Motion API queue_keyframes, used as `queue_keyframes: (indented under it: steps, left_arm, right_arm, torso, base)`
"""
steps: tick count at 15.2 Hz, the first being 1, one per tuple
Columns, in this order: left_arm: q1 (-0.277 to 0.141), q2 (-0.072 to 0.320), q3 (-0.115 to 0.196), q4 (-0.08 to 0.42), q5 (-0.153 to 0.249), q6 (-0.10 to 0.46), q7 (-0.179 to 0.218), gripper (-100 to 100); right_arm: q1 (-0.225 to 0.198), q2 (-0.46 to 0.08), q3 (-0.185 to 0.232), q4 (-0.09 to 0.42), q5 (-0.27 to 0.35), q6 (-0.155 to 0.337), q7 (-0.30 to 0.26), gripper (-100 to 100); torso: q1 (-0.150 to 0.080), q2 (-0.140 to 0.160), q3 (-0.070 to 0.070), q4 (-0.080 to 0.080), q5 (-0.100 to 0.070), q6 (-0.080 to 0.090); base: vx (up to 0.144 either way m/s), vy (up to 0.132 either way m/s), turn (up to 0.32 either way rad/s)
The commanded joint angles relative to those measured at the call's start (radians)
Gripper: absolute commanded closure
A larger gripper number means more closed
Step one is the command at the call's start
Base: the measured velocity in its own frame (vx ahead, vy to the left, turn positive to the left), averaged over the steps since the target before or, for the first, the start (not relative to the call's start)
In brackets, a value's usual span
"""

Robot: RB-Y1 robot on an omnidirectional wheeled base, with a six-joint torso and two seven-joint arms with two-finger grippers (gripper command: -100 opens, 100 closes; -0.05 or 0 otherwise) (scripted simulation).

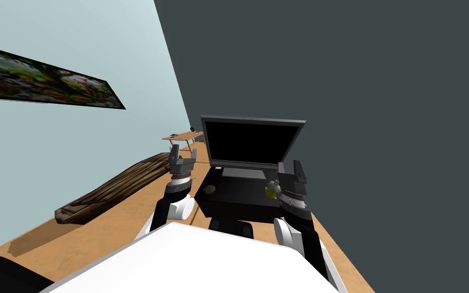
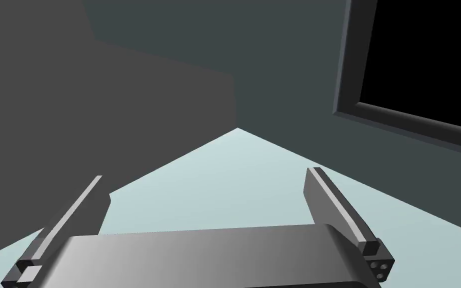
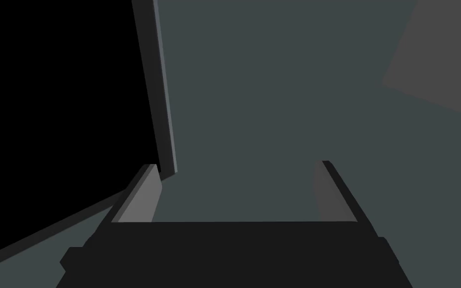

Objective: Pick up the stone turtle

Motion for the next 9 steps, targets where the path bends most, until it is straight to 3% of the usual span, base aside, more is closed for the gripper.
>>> queue_keyframes:
  steps: [1, 5, 9]
  left_arm:
    - [-0.007, 0.04, 0.009, 0.021, 0.005, 0.021, 0.001, -100]
    - [-0.032, 0.103, 0.039, 0.096, 0.024, 0.097, 0.003, -100]
    - [-0.05, 0.128, 0.061, 0.15, 0.037, 0.152, 0.005, -100]
  right_arm:
    - [0.0, 0.0, 0.0, 0.0, 0.0, 0.0, 0.0, 0]
    - [0.0, 0.0, 0.0, 0.0, 0.0, 0.0, 0.0, 0]
    - [0.0, 0.0, 0.0, 0.0, 0.0, 0.0, 0.0, 0]
  torso:
    - [0.0, 0.0, 0.0, 0.0, 0.0, 0.0]
    - [0.003, 0.002, 0.001, 0.0, 0.001, 0.0]
    - [0.004, 0.002, 0.001, 0.0, 0.001, 0.0]
  base:
    - [-0.009, 0.011, -0.041]
    - [-0.027, 0.035, -0.109]
    - [-0.028, 0.039, -0.111]
